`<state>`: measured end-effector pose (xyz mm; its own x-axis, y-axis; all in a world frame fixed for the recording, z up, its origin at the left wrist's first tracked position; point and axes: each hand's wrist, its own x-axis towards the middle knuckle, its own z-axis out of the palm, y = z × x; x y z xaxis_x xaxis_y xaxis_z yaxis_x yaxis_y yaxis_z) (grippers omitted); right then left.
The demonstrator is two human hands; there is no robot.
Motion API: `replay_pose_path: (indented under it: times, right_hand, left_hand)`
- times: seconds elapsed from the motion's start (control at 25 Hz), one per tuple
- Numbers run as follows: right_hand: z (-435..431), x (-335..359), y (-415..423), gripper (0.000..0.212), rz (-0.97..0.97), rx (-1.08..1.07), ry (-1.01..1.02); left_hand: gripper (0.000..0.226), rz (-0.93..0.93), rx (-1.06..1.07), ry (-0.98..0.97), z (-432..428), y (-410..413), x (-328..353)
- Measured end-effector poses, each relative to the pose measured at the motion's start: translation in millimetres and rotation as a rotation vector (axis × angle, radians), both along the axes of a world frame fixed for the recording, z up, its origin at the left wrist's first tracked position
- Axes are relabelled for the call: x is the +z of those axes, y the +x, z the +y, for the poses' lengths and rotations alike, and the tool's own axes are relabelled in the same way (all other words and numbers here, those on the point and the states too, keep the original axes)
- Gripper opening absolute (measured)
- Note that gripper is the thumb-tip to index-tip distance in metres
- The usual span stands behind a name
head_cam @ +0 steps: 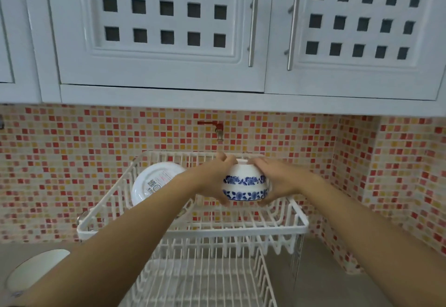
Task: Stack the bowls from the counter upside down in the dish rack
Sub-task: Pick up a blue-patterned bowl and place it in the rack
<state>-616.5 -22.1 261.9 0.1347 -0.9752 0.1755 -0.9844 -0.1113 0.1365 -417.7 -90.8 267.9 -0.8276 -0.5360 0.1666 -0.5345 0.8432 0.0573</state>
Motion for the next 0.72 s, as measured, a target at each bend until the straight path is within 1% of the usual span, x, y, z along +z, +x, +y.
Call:
replay_pose_path:
  times: [0.12, 0.2, 0.28, 0.36, 0.44, 0.52, 0.72]
  right_hand:
    - [-11.8, -8.8, 3.8, 0.088, 0.146, -0.019, 0.027]
    - [-16.1, -13.1, 6.1, 0.086, 0.198, -0.023, 0.042]
    - [-20.0, -18.5, 7.4, 0.086, 0.243, -0.018, 0.042]
    - [-22.4, -24.0, 8.3, 0.088, 0.28, -0.008, 0.027]
    - [-23.9, -27.5, 9.5, 0.096, 0.305, -0.009, 0.02]
    - [-25.6, -28.3, 9.8, 0.102, 0.32, -0.004, 0.03]
    - [-25.3, -28.9, 11.1, 0.101, 0.311, 0.018, 0.072]
  left_hand:
    - [0.097, -0.086, 0.068, -0.061, 0.1, -13.1, -16.8]
    - [0.105, -0.105, 0.106, -0.085, -1.4, -16.7, -26.8]
    - [0.108, -0.124, 0.135, -0.113, -4.2, -17.3, -34.0]
    - [0.1, -0.143, 0.153, -0.147, -5.0, -18.1, -38.5]
    - [0.092, -0.152, 0.168, -0.169, -2.9, -18.2, -41.0]
    - [0.091, -0.155, 0.174, -0.179, -1.2, -18.1, -43.5]
    - [0.091, -0.215, 0.188, -0.218, 6.3, -17.9, -45.5]
